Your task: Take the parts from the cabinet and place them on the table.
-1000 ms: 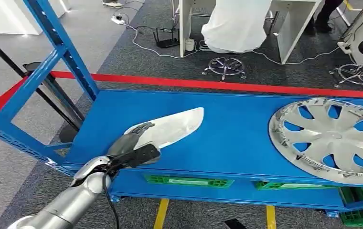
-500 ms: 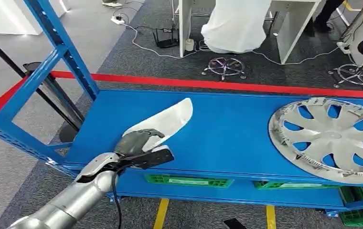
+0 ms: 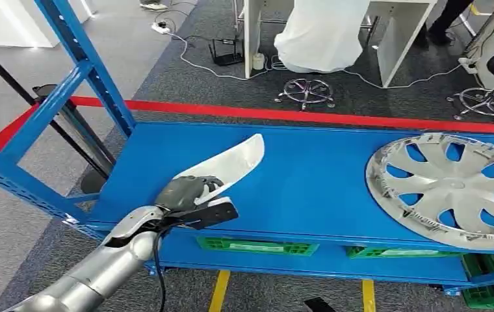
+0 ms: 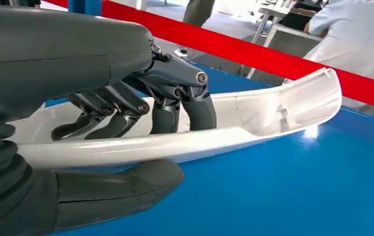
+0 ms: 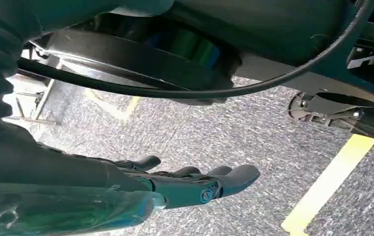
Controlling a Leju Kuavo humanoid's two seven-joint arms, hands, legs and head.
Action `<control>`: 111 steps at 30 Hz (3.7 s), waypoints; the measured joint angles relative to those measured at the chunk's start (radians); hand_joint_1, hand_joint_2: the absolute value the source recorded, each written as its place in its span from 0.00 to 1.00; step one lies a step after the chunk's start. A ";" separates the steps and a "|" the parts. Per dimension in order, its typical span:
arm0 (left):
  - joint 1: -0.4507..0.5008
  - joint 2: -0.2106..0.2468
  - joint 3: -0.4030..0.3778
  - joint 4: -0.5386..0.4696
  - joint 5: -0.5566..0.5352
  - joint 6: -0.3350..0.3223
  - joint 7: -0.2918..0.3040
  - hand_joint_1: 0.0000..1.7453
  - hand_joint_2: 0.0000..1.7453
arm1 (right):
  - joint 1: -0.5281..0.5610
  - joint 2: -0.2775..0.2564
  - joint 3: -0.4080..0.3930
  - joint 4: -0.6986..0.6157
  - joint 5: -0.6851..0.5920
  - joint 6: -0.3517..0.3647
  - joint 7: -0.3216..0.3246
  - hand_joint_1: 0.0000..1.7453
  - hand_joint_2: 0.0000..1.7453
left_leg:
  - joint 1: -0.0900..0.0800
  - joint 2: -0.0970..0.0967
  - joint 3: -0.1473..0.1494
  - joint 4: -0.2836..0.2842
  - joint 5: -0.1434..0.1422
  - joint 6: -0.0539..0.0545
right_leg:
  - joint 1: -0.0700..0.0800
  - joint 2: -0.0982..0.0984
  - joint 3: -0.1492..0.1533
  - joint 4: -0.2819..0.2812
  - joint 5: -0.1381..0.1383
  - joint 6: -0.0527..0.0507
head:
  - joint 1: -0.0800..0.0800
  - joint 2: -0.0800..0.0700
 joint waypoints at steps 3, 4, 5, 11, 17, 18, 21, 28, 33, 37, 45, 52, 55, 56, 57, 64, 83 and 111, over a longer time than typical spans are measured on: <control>0.000 0.000 0.000 0.000 0.000 0.000 0.000 1.00 1.00 | 0.000 0.000 0.000 0.000 0.000 0.000 0.000 0.00 1.00 | 0.000 0.000 0.000 0.000 0.000 0.000 | 0.000 0.000 0.000 0.000 0.000 0.000 | 0.000 0.000; 0.000 0.000 0.000 0.000 0.000 0.000 0.000 1.00 1.00 | 0.000 0.000 0.000 0.000 0.000 0.000 0.000 0.00 1.00 | 0.000 0.000 0.000 0.000 0.000 0.000 | 0.000 0.000 0.000 0.000 0.000 0.000 | 0.000 0.000; 0.000 0.000 0.000 0.000 0.000 0.000 0.000 1.00 1.00 | 0.000 0.000 0.000 0.000 0.000 0.000 0.000 0.00 1.00 | 0.000 0.000 0.000 0.000 0.001 0.001 | 0.000 0.000 0.000 0.000 0.001 0.001 | 0.000 0.000; -0.001 0.001 -0.001 0.000 0.000 0.000 0.000 1.00 1.00 | 0.000 0.000 0.000 0.000 0.000 0.000 0.000 0.00 1.00 | 0.000 0.000 0.000 0.000 0.001 0.001 | 0.000 0.000 0.000 0.000 0.001 0.001 | 0.000 0.000; -0.001 0.001 -0.001 0.000 0.000 0.000 0.000 1.00 1.00 | 0.000 0.000 0.000 0.000 0.000 0.000 0.000 0.00 1.00 | 0.000 0.000 0.000 0.000 0.001 0.001 | 0.000 0.000 0.000 0.000 0.001 0.001 | 0.000 0.000; -0.001 0.001 -0.001 0.000 0.000 0.000 0.000 1.00 1.00 | 0.000 0.000 0.000 0.000 0.000 0.000 0.000 0.00 1.00 | 0.000 0.000 0.000 0.000 0.001 0.001 | 0.000 0.000 0.000 0.000 0.001 0.001 | 0.000 0.000; -0.001 0.001 -0.001 0.000 0.000 0.000 0.000 1.00 1.00 | 0.000 0.000 0.000 0.000 0.000 0.000 0.000 0.00 1.00 | 0.000 0.000 0.000 0.000 0.001 0.001 | 0.000 0.000 0.000 0.000 0.001 0.001 | 0.000 0.000; -0.001 0.001 -0.001 0.000 0.000 0.000 0.000 1.00 1.00 | 0.000 0.000 0.000 0.000 0.000 0.000 0.000 0.00 1.00 | 0.000 0.000 0.000 0.000 0.001 0.001 | 0.000 0.000 0.000 0.000 0.001 0.001 | 0.000 0.000; -0.001 0.001 -0.001 0.000 0.000 0.000 0.000 1.00 1.00 | 0.000 0.000 0.000 0.000 0.000 0.000 0.000 0.00 1.00 | 0.000 0.000 0.000 0.000 0.001 0.001 | 0.000 0.000 0.000 0.000 0.001 0.001 | 0.000 0.000; -0.001 0.001 -0.001 0.000 0.000 0.000 0.000 1.00 1.00 | 0.000 0.000 0.000 0.000 0.000 0.000 0.000 0.00 1.00 | 0.000 0.000 0.000 0.000 0.001 0.001 | 0.000 0.000 0.000 0.000 0.001 0.001 | 0.000 0.000; -0.001 0.002 -0.001 0.000 0.000 0.000 0.000 1.00 1.00 | 0.000 0.000 0.000 0.000 0.000 0.000 0.000 0.00 1.00 | 0.000 0.000 0.000 0.000 0.001 0.001 | 0.000 0.000 0.000 0.000 0.001 0.001 | 0.000 0.000; -0.001 0.001 -0.001 0.000 0.000 0.000 0.000 0.70 1.00 | 0.000 0.000 0.000 0.000 0.000 0.000 0.000 0.00 1.00 | 0.000 0.000 0.000 0.000 0.001 0.001 | 0.000 0.000 0.000 0.000 0.002 0.001 | 0.000 0.000; 0.006 0.002 -0.001 -0.008 -0.009 0.049 -0.034 0.31 1.00 | 0.000 0.000 0.000 0.000 -0.001 -0.005 -0.002 0.00 1.00 | -0.001 0.000 -0.001 0.000 0.002 0.001 | 0.000 0.000 0.000 0.000 0.002 0.001 | 0.001 0.000; 0.029 0.012 0.004 -0.056 -0.021 0.122 -0.058 0.31 1.00 | 0.001 0.000 0.000 0.000 -0.004 -0.011 -0.006 0.00 1.00 | -0.001 0.000 -0.002 0.000 0.002 0.000 | 0.000 0.001 -0.002 0.000 0.003 0.000 | 0.000 0.000; 0.052 0.028 0.005 -0.131 -0.030 0.183 -0.047 0.31 1.00 | 0.003 0.000 0.000 0.000 -0.005 -0.013 -0.009 0.00 1.00 | -0.001 0.000 -0.003 0.000 0.002 0.000 | 0.000 0.003 -0.004 0.000 0.004 0.000 | 0.000 0.000; 0.092 0.100 0.008 -0.414 -0.050 0.209 0.003 0.31 1.00 | 0.006 0.000 0.000 0.000 -0.007 -0.017 -0.012 0.00 1.00 | 0.000 0.000 -0.006 0.000 0.003 0.001 | 0.000 -0.001 -0.005 0.000 0.003 0.000 | 0.000 0.000; 0.111 0.126 0.008 -0.492 -0.053 0.212 0.001 0.31 1.00 | 0.006 0.000 0.000 0.000 -0.007 -0.017 -0.012 0.00 1.00 | -0.001 -0.001 -0.009 0.000 0.005 0.002 | 0.000 -0.001 -0.009 0.000 0.006 0.001 | 0.000 0.000; 0.119 0.131 0.008 -0.499 0.001 0.212 -0.055 0.00 0.00 | 0.005 0.000 0.000 0.000 -0.006 -0.018 -0.012 0.00 1.00 | -0.001 -0.001 -0.009 0.000 0.005 0.002 | 0.000 -0.001 -0.010 0.000 0.006 0.001 | 0.000 0.000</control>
